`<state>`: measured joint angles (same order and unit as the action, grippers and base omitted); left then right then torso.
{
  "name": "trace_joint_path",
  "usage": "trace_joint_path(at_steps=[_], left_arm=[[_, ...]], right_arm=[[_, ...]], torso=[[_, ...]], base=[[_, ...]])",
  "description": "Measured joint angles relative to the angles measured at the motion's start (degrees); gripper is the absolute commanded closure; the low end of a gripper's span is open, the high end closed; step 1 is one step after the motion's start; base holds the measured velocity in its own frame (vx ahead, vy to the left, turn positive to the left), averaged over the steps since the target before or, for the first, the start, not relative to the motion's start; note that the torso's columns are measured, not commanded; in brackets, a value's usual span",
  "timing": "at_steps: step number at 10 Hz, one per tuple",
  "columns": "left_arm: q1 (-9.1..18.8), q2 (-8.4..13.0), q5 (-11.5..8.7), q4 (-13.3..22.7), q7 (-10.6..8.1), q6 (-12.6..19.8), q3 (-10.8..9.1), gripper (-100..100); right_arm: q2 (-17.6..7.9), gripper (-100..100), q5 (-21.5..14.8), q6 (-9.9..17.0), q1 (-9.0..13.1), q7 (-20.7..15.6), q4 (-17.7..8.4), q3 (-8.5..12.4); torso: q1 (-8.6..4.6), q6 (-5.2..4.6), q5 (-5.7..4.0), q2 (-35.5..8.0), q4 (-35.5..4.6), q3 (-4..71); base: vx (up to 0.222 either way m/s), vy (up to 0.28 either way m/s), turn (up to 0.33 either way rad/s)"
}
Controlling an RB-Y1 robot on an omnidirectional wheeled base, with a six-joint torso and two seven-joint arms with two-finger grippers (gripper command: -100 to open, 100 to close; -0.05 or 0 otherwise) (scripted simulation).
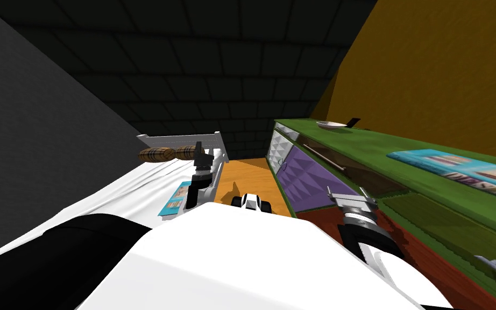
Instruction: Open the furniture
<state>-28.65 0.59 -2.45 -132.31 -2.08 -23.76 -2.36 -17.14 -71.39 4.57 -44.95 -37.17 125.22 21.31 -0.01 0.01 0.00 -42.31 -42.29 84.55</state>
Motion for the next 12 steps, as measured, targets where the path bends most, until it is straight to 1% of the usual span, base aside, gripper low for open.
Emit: trace_joint_path(at_steps=[1,2,3,4,6,8,10,12], left_arm=[[0.0,0.0,0.0,0.0,0.0,0.0,0.0,0],[0.0,0.0,0.0,0.0,0.0,0.0,0.0,0],[0.0,0.0,0.0,0.0,0.0,0.0,0.0,0],[0.0,0.0,0.0,0.0,0.0,0.0,0.0,0],[0.0,0.0,0.0,0.0,0.0,0.0,0.0,0],[0.0,0.0,0.0,0.0,0.0,0.0,0.0,0],[0.0,0.0,0.0,0.0,0.0,0.0,0.0,0],[0.0,0.0,0.0,0.0,0.0,0.0,0.0,0]], right_arm=[[-1.0,-100,-0.6,1.5,-0.5,-0.7,0.1,-0.3],[-0.8,-100,-2.6,1.7,-0.6,-1.3,-0.7,0.9],[-1.7,-100,-4.3,2.7,-1.1,-2.4,-1.4,1.7],[-2.3,-100,-5.1,4.0,-1.6,-3.3,-1.4,1.6],[-3.5,-100,-7.8,6.5,-2.5,-5.6,-1.9,2.0],[-4.8,-100,-8.6,8.1,-3.2,-7.8,-2.2,2.6],[-4.4,-100,-12.3,8.3,-3.5,-7.6,-2.7,3.5],[-5.5,-100,-16.3,9.4,-4.1,-7.7,-3.5,4.5]], torso=[[-0.02,-0.01,0.0,0.0,0.0,0.0],[0.02,0.0,0.0,0.1,0.0,0.0],[0.03,0.0,0.01,0.1,0.0,0.1],[0.01,-0.03,0.01,0.0,0.0,0.0],[0.01,0.01,0.0,0.0,0.0,0.0],[0.01,0.0,0.0,0.0,0.0,0.0],[-0.01,0.0,0.0,0.0,0.0,0.0],[0.01,0.0,0.0,0.1,0.0,0.1]], base=[[0.064,0.021,0.104],[0.082,0.026,0.15],[0.059,0.016,0.027],[0.054,0.018,0.06],[0.069,0.02,0.078],[0.05,0.013,0.046],[0.04,0.006,0.07],[0.051,0.012,0.044]])
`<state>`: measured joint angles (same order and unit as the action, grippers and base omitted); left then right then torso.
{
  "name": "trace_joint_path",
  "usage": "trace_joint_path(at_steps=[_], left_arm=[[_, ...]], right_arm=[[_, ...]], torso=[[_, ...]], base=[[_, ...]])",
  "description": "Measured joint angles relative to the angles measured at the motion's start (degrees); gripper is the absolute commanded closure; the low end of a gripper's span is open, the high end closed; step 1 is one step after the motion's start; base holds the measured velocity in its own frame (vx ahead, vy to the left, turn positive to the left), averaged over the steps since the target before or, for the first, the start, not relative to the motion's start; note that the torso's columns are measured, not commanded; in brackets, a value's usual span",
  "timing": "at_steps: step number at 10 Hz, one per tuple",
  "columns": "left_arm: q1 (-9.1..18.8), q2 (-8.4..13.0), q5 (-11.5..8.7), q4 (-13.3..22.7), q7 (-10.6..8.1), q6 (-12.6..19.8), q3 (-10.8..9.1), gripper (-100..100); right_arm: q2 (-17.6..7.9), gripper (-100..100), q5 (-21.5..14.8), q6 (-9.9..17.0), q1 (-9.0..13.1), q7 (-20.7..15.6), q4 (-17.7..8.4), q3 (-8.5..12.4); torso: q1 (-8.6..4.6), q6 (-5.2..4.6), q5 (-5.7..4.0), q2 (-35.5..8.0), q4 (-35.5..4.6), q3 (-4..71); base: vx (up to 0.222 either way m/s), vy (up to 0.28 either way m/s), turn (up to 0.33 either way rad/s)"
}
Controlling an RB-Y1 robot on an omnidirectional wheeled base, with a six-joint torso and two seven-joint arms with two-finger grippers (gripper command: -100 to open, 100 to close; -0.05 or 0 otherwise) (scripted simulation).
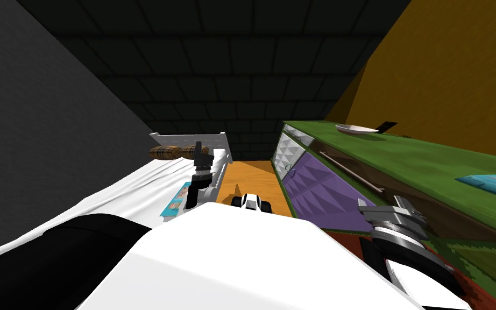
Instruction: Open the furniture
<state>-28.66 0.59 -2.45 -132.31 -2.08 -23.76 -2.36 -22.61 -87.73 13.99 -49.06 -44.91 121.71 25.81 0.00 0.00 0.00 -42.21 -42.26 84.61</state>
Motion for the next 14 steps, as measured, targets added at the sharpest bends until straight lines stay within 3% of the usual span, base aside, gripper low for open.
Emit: trace_joint_path(at_steps=[4,6,8,9,10,11,13,14], left_arm=[[0.0,0.0,0.0,0.0,0.0,0.0,0.0,0],[0.0,0.0,0.0,0.0,0.0,0.0,0.01,0],[0.0,0.0,0.0,0.0,0.0,0.0,0.0,0],[0.0,0.0,0.0,0.0,0.0,0.0,0.01,0],[0.0,0.0,0.0,0.0,0.0,0.0,0.0,0],[0.0,0.0,0.0,0.0,0.0,0.0,0.0,0],[0.0,0.0,0.0,0.0,0.0,0.0,0.0,0],[0.0,0.0,0.0,0.0,0.0,0.0,0.01,0]], right_arm=[[-1.1,-100,-0.3,1.6,-0.6,-3.8,0.3,0.6],[-3.8,-100,2.6,3.2,3.0,-4.3,-2.9,-2.9],[-4.6,-100,1.7,3.5,5.9,-3.1,-6.9,-3.7],[-6.4,-100,2.4,4.3,7.5,-2.1,-9.0,-5.2],[-8.0,-100,6.2,4.7,9.2,-3.8,-10.2,-6.3],[-8.4,-100,6.0,5.0,11.2,-4.0,-12.1,-7.2],[-8.8,-100,5.3,5.1,12.7,-3.0,-15.5,-7.5],[-10.6,-100,6.6,5.9,14.6,-2.5,-17.7,-8.8]], torso=[[-0.03,-0.02,-0.01,-0.1,0.0,-0.1],[-0.02,-0.03,-0.02,-0.5,-0.2,-0.4],[0.0,-0.02,0.0,0.3,0.1,0.2],[-0.02,0.09,0.0,0.0,0.0,0.0],[0.0,-0.04,0.01,-0.2,-0.1,-0.1],[0.03,-0.05,0.0,0.0,0.0,0.0],[-0.03,0.0,0.0,0.2,0.1,0.1],[0.02,0.08,0.0,-0.3,-0.1,-0.1]], base=[[-0.02,0.005,0.09],[-0.154,0.007,0.088],[-0.079,0.001,0.13],[-0.168,0.003,0.157],[-0.088,0.015,-0.029],[-0.021,0.011,-0.024],[-0.06,0.009,0.125],[-0.178,0.002,0.171]])
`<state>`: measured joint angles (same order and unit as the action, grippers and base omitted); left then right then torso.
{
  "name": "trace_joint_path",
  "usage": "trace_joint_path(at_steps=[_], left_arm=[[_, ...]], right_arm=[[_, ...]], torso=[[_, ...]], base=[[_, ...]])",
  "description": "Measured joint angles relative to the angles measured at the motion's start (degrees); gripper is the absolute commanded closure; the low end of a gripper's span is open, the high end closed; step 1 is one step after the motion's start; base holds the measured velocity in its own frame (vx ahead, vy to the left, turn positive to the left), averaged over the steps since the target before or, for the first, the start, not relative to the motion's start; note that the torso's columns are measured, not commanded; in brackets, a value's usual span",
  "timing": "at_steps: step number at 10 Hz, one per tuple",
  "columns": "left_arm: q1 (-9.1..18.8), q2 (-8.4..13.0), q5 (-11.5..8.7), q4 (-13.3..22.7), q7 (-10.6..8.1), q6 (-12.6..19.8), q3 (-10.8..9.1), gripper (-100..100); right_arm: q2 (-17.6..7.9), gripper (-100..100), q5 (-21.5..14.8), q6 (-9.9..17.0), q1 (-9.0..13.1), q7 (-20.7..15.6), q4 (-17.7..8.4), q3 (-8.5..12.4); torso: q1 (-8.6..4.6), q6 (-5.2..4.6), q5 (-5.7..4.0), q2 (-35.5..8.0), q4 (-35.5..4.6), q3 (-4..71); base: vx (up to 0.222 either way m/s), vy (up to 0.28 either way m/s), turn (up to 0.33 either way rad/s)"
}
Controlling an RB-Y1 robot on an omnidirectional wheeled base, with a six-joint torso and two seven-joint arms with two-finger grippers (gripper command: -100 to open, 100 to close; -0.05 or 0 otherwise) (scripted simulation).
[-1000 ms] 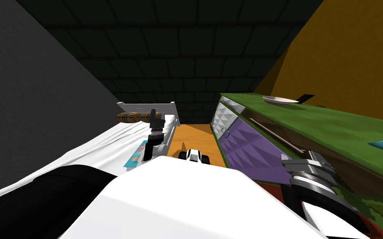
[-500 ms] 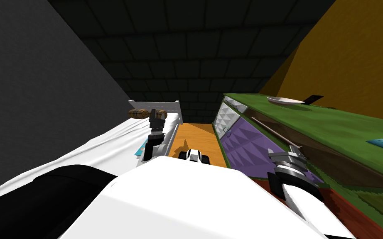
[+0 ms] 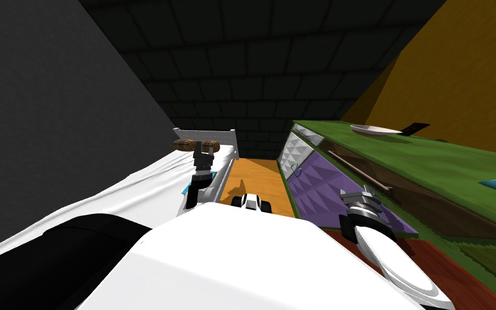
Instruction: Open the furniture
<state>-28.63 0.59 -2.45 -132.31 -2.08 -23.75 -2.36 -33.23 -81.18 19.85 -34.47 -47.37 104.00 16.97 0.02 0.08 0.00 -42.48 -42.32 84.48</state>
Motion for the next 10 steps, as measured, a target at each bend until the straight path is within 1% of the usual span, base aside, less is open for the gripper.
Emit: trace_joint_path(at_steps=[1,2,3,4,5,6,7,8,9,10], left_arm=[[0.0,0.0,0.0,0.0,0.0,0.0,0.0,0],[0.0,0.0,0.0,0.0,0.0,0.0,-0.01,0],[0.0,0.0,0.0,0.0,0.0,0.0,-0.01,0],[0.0,0.0,0.0,0.0,0.0,0.0,0.0,0],[0.0,0.0,0.0,0.0,0.0,0.0,0.0,0],[0.0,0.0,0.0,0.0,0.0,0.0,-0.01,0],[0.0,0.0,0.0,0.0,0.0,0.0,-0.01,0],[0.0,0.0,0.0,0.0,0.0,0.0,-0.01,0],[0.0,0.0,0.0,0.0,0.0,0.0,0.0,0],[0.0,0.0,0.0,0.0,0.0,0.0,0.0,0]], right_arm=[[-0.9,-100,-0.5,0.8,1.8,1.0,-2.0,-1.8],[-1.5,-100,0.1,1.0,3.4,1.1,-3.9,-2.5],[-1.6,-100,0.4,1.1,4.5,0.8,-5.8,-2.8],[-3.1,-100,1.9,2.0,6.2,0.6,-7.6,-4.4],[-4.8,-100,3.7,2.7,7.7,0.2,-9.1,-5.9],[-5.2,-100,4.1,2.9,9.2,0.1,-10.5,-6.6],[-5.3,-100,4.1,3.0,10.7,0.1,-12.3,-7.0],[-5.3,-100,4.1,3.1,10.9,0.1,-13.4,-7.0],[-6.9,-100,6.1,4.0,12.3,-0.1,-14.7,-8.5],[-8.3,-100,7.1,4.7,14.3,-0.2,-16.4,-10.3]], torso=[[-0.04,-0.12,-0.01,-0.2,-0.1,-0.2],[-0.03,-0.13,0.0,0.1,0.0,0.0],[-0.02,-0.1,0.0,0.4,0.1,0.2],[0.03,0.0,0.01,0.2,0.0,0.1],[0.03,-0.11,0.02,0.1,0.0,0.0],[-0.04,-0.13,0.0,0.2,0.0,0.1],[-0.11,-0.09,-0.03,0.4,0.1,0.2],[-0.1,-0.09,-0.03,0.5,0.1,0.2],[0.12,0.01,0.03,0.0,0.0,0.0],[0.03,-0.12,0.03,-0.1,-0.1,-0.1]], base=[[-0.095,0.009,0.001],[-0.03,0.012,-0.025],[-0.134,0.022,0.249],[-0.164,0.03,0.165],[-0.09,0.019,-0.004],[-0.032,0.002,-0.022],[-0.002,-0.007,0.002],[-0.144,0.045,0.282],[-0.174,0.03,0.16],[-0.085,-0.001,-0.025]])
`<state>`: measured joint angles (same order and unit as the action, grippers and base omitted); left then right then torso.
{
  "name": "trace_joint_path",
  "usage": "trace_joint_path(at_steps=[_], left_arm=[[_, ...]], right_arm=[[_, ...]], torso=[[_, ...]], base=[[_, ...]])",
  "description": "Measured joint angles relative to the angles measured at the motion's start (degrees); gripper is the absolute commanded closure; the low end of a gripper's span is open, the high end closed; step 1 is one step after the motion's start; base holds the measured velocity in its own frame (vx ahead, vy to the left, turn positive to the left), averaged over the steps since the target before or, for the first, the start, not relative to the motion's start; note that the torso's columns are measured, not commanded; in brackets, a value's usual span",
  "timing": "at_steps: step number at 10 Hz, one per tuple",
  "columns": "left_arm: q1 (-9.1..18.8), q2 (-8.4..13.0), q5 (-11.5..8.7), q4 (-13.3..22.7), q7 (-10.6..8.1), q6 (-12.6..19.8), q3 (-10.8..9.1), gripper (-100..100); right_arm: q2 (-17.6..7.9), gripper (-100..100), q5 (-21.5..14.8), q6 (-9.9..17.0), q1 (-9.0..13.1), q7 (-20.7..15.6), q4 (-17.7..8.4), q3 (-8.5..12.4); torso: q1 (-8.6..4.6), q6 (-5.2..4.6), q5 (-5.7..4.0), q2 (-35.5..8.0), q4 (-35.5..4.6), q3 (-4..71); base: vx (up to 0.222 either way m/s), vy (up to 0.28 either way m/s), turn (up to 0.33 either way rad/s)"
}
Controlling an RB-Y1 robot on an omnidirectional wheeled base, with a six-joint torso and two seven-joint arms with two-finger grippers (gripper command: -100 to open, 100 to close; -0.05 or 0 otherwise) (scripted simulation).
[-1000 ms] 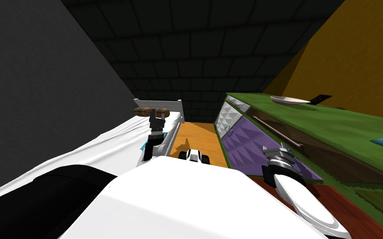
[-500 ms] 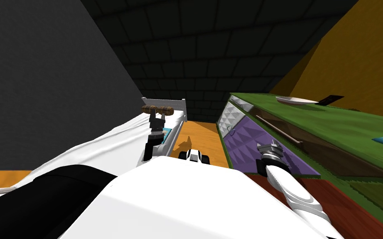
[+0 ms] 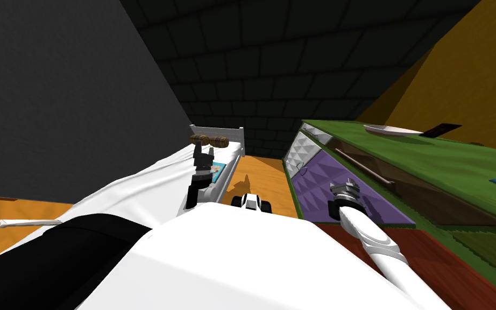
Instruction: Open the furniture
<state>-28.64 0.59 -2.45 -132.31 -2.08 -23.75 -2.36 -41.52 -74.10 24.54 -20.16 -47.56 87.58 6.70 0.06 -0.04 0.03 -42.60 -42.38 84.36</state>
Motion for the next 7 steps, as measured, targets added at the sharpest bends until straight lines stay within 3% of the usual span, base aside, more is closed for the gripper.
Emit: trace_joint_path(at_steps=[2,3,5,7], left_arm=[[0.0,0.0,0.0,0.0,0.0,0.0,-0.01,0],[0.0,0.0,0.0,0.0,0.0,0.0,-0.01,0],[0.0,0.0,0.0,0.0,0.0,0.0,0.0,0],[0.0,0.0,0.0,0.0,0.0,0.0,-0.01,0]], right_arm=[[-0.7,-100,-0.2,0.2,3.3,0.7,-3.8,-1.0],[-0.7,-100,-0.7,0.2,4.2,1.0,-6.0,-1.1],[-3.5,-100,1.3,1.8,7.6,1.6,-9.6,-4.2],[-4.4,-100,2.5,2.1,10.1,1.0,-12.7,-5.0]], torso=[[-0.16,0.03,-0.07,0.6,0.2,0.4],[-0.11,0.04,-0.06,0.6,0.2,0.4],[0.07,-0.01,0.03,0.0,0.0,0.0],[-0.22,0.01,-0.09,0.5,0.1,0.3]], base=[[-0.013,-0.002,-0.013],[-0.127,0.052,0.275],[-0.129,0.031,0.07],[-0.019,-0.009,-0.013]])
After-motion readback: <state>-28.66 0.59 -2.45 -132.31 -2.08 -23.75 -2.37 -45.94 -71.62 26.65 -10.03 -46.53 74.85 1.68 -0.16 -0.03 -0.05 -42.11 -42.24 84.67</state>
